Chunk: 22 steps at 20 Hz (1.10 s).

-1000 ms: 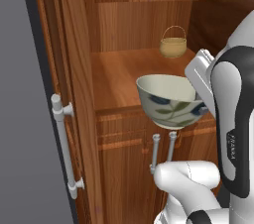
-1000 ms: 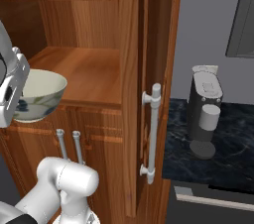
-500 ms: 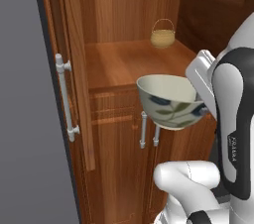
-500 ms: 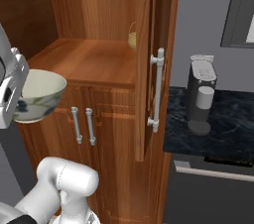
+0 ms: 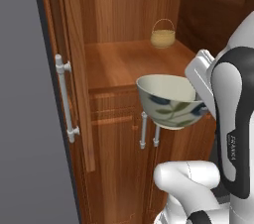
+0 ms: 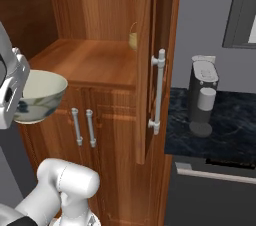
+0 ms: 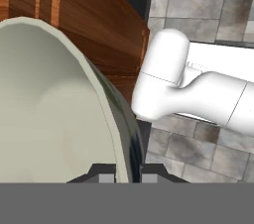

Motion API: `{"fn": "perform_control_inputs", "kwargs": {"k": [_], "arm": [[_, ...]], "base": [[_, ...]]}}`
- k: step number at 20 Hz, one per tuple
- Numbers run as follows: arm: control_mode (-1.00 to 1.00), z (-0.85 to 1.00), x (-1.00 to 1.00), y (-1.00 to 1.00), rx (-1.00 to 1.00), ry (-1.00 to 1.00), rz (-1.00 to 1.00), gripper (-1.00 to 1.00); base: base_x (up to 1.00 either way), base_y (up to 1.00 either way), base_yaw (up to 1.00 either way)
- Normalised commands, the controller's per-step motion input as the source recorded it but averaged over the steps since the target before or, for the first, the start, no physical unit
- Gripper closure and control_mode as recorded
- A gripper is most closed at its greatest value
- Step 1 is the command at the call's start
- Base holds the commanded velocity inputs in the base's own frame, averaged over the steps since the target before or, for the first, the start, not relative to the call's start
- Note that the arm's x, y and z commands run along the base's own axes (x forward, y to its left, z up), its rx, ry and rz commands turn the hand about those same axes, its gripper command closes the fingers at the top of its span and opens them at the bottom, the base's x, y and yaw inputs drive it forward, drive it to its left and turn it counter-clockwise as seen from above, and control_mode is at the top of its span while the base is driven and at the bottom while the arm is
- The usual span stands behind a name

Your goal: Pick the mug and place it in the sink. Pick the bowl and place it in the open cabinet and then close the cabinet.

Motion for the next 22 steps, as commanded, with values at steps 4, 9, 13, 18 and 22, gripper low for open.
{"fn": "perform_control_inputs", "kwargs": {"k": [4,9,13,18,22], "arm": [[1.0,0.0,0.0,0.0,0.0,0.0,0.0,1.0],[1.0,0.0,0.0,0.0,0.0,0.0,0.0,1.0],[1.0,0.0,0.0,0.0,0.0,0.0,0.0,1.0],[1.0,0.0,0.0,0.0,0.0,0.0,0.0,1.0],[1.0,0.0,0.0,0.0,0.0,0.0,0.0,1.0]], "base": [[0.19,-0.06,0.0],[0.03,-0.3,0.0],[0.0,-0.42,0.0],[0.1,0.11,0.0],[0.19,0.0,0.0]]}}
